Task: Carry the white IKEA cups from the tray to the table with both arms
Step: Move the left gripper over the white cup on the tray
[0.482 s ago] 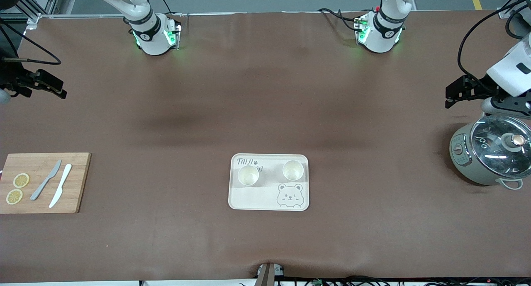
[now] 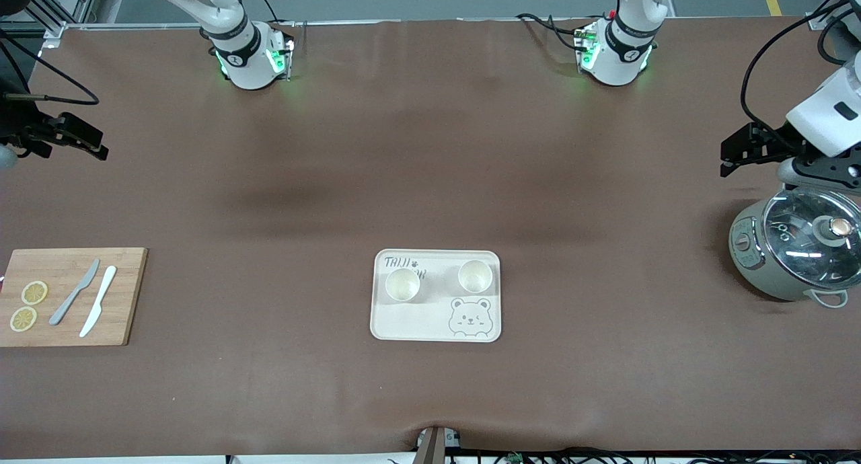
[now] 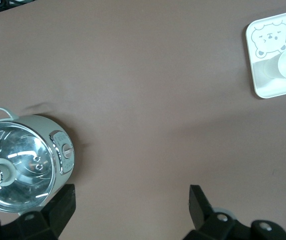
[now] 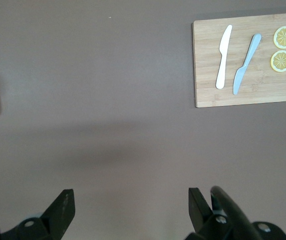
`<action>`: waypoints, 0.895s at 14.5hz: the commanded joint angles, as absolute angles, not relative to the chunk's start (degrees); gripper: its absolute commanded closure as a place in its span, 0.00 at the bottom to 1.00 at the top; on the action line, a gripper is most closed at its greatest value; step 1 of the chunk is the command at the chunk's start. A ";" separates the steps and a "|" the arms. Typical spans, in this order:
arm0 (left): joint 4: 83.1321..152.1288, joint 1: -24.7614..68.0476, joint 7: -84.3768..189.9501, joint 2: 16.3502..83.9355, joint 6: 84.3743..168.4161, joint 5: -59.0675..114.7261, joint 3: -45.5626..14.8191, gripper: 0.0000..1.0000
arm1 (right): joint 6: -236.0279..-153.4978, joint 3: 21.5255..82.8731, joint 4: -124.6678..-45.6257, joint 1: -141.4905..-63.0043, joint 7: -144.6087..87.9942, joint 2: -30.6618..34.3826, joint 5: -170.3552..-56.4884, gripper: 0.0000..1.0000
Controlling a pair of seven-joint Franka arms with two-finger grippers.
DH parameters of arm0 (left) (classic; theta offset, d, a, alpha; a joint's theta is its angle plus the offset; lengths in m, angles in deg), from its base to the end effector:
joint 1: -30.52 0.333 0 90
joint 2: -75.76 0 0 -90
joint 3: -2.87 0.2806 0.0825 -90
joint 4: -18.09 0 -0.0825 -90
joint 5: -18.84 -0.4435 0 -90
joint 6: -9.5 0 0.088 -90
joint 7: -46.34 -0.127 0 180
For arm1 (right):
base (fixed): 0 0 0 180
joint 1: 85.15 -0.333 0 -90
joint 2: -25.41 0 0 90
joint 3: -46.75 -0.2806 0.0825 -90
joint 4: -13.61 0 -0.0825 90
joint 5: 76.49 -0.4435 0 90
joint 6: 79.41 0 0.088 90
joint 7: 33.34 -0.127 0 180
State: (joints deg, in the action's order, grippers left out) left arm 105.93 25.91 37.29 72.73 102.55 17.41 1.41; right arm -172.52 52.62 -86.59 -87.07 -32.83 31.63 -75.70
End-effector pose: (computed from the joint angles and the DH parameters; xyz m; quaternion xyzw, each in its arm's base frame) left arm 0.6315 -0.0638 0.5611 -0.9910 0.1319 -0.0187 0.0123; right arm 0.5843 -0.0440 0.5437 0.9995 -0.0292 -0.0079 0.0010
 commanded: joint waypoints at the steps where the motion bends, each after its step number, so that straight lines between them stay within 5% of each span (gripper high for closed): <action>1: 105.98 25.25 44.10 71.02 106.33 17.17 -1.17 0.00 | -172.22 52.20 -87.02 -86.82 -33.07 32.27 -74.91 0.00; 6: 100.54 23.49 54.50 62.86 107.85 17.69 -6.70 0.00 | -172.22 52.20 -87.11 -86.82 -33.08 32.18 -74.91 0.00; 13: 96.67 15.50 64.34 51.87 114.59 17.61 -6.98 0.00 | -172.31 52.20 -87.11 -86.82 -33.08 32.09 -74.91 0.00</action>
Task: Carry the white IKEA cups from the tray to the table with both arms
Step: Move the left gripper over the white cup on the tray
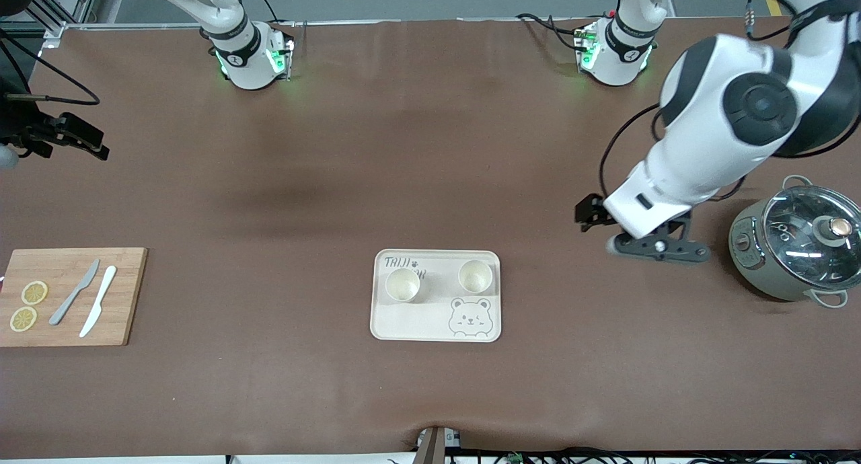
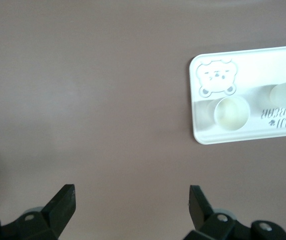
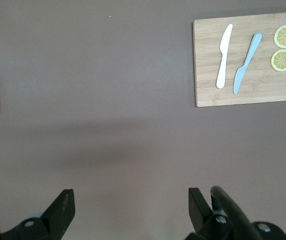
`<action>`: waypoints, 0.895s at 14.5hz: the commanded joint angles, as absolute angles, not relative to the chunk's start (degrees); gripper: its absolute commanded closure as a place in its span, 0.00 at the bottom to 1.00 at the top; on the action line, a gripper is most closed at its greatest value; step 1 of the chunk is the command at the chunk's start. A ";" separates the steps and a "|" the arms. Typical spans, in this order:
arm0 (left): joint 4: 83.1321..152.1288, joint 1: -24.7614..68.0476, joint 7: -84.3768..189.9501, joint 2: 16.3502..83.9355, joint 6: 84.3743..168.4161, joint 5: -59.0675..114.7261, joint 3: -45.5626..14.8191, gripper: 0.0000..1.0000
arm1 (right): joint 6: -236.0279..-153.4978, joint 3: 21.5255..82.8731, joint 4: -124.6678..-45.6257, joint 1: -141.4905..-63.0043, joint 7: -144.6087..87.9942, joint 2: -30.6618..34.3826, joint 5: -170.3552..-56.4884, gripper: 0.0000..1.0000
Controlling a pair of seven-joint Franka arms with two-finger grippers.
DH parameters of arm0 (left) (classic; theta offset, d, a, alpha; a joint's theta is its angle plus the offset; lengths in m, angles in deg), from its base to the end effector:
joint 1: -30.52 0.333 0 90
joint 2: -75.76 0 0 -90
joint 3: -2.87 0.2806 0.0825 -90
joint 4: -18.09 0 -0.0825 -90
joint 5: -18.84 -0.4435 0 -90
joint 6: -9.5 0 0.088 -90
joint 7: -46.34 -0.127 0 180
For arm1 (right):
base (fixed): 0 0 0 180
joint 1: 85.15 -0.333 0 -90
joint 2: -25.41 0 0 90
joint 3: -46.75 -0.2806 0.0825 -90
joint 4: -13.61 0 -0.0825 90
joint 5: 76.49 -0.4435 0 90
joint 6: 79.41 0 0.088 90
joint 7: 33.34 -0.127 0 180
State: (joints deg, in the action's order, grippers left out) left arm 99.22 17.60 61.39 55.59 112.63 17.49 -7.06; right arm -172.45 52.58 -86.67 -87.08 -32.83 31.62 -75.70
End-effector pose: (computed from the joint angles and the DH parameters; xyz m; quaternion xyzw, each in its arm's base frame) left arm 0.6667 -0.2632 0.4410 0.9976 -0.0647 0.0117 0.0232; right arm 0.5841 -0.0435 0.5428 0.9995 -0.0288 -0.0093 0.0010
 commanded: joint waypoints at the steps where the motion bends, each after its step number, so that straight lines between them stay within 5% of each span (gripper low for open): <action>1: 96.76 14.10 66.09 50.20 116.79 17.35 -6.98 0.00 | -172.31 52.20 -87.11 -86.82 -33.08 32.09 -74.91 0.00; 13: 97.99 7.93 71.37 38.51 134.03 14.71 -6.63 0.00 | -172.66 52.20 -86.85 -86.82 -33.16 31.39 -75.17 0.00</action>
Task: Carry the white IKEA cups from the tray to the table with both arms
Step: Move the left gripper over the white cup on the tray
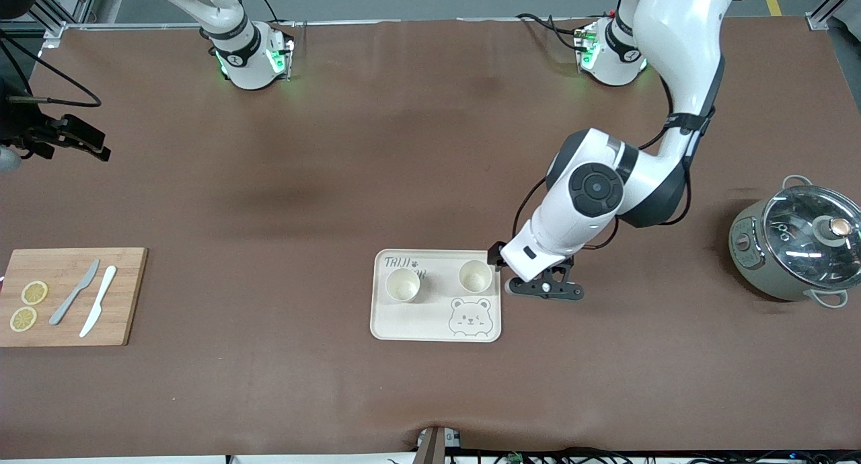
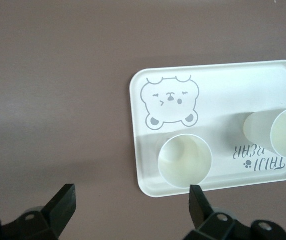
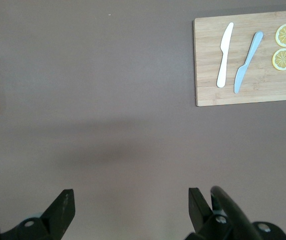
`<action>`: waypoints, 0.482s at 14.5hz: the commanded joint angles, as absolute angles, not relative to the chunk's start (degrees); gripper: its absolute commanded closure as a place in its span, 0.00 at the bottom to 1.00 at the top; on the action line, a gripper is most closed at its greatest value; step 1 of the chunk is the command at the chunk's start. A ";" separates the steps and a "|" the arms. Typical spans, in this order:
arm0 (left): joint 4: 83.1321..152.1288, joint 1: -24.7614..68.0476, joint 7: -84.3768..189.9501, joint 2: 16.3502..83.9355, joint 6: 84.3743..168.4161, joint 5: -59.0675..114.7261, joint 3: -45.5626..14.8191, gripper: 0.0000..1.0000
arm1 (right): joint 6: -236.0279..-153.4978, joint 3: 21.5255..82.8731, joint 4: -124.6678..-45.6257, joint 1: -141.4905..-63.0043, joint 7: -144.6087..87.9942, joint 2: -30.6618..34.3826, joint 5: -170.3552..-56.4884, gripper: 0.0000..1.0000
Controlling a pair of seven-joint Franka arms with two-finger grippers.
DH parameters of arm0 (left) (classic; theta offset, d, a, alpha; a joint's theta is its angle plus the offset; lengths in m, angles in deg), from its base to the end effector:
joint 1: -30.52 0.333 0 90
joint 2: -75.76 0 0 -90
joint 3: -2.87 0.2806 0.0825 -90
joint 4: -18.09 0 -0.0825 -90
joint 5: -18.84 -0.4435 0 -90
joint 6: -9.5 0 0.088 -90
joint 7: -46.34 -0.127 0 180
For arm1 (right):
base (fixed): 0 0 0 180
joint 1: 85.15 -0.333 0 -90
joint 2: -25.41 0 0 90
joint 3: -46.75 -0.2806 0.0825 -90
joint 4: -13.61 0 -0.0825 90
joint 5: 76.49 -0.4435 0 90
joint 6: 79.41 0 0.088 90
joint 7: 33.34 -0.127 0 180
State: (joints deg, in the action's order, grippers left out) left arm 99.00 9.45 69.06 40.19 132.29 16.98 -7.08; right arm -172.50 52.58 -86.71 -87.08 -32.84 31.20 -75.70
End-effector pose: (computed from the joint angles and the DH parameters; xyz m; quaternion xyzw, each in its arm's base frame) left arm 0.6669 -0.3767 0.2784 0.9957 -0.0613 0.0372 0.0583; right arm 0.5857 -0.0434 0.5382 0.9995 -0.0289 -0.0129 0.0013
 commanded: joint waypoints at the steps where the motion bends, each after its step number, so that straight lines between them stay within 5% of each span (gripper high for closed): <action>1: 97.99 7.76 72.43 37.80 134.99 13.49 -6.80 0.00 | -172.74 52.20 -86.67 -86.82 -33.16 31.39 -75.34 0.00; 7: 99.30 6.26 72.88 34.02 140.53 13.04 -6.80 0.00 | -172.13 52.20 -80.53 -87.78 -34.38 27.62 -75.70 0.00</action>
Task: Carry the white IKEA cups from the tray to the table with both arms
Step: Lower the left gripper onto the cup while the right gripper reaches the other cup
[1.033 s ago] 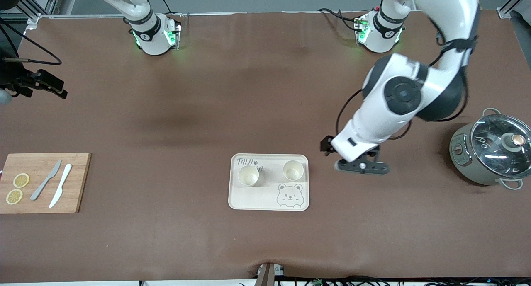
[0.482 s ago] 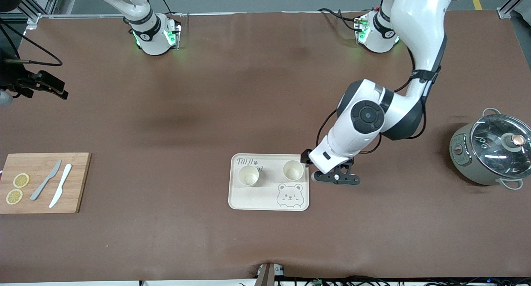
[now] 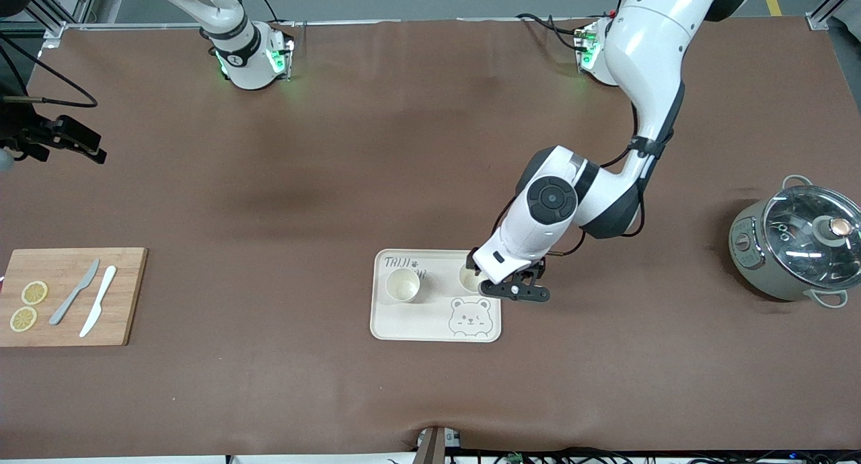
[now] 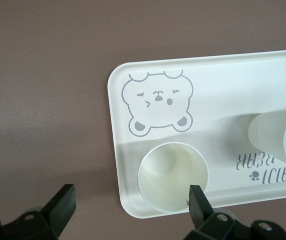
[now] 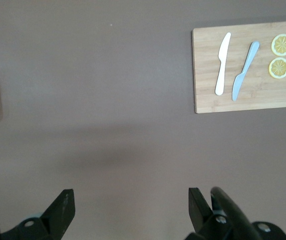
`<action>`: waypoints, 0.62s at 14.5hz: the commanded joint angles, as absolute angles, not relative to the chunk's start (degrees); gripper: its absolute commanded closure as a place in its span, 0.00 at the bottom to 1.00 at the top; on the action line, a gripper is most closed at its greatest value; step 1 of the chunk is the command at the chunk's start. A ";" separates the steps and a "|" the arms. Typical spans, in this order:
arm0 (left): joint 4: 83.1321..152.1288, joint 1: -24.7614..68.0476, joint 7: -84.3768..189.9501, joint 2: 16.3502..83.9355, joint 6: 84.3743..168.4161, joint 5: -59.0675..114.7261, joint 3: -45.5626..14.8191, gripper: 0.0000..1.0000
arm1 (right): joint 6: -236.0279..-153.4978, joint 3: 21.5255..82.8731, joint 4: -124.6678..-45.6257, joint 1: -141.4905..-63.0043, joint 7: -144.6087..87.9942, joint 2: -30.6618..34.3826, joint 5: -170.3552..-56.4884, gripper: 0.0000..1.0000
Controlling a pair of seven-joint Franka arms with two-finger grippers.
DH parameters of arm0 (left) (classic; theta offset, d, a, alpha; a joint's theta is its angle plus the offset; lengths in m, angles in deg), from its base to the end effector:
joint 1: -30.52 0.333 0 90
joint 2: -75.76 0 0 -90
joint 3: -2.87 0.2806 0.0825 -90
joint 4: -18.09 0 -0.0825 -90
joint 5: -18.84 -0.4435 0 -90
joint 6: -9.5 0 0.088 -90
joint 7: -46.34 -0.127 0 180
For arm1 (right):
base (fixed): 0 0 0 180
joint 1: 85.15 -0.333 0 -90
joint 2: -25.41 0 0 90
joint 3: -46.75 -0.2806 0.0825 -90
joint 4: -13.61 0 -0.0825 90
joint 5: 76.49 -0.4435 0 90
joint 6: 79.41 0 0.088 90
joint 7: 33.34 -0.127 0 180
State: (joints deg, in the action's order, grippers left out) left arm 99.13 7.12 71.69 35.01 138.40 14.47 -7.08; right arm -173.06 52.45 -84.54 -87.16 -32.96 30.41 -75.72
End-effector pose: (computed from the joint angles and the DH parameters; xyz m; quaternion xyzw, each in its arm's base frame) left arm 0.6554 -0.4045 0.2193 0.9952 -0.0671 0.0470 0.0537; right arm 0.5928 -0.0415 0.5512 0.9996 -0.0283 0.0041 0.0025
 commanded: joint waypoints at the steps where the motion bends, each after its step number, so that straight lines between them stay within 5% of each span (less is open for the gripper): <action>1: 99.48 5.82 72.97 33.32 142.02 13.04 -6.80 0.00 | -172.13 52.11 -79.48 -88.39 -36.13 26.91 -75.78 0.00; 9: 101.50 5.47 73.67 32.17 145.81 11.54 -6.54 0.00 | -172.74 52.11 -71.91 -96.74 -53.79 17.43 -78.25 0.00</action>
State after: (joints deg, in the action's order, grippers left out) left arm 100.73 5.73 72.26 31.61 144.93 13.34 -6.95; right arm -173.33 51.79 -75.87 -94.45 -48.71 21.08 -77.35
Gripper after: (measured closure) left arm 0.000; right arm 0.000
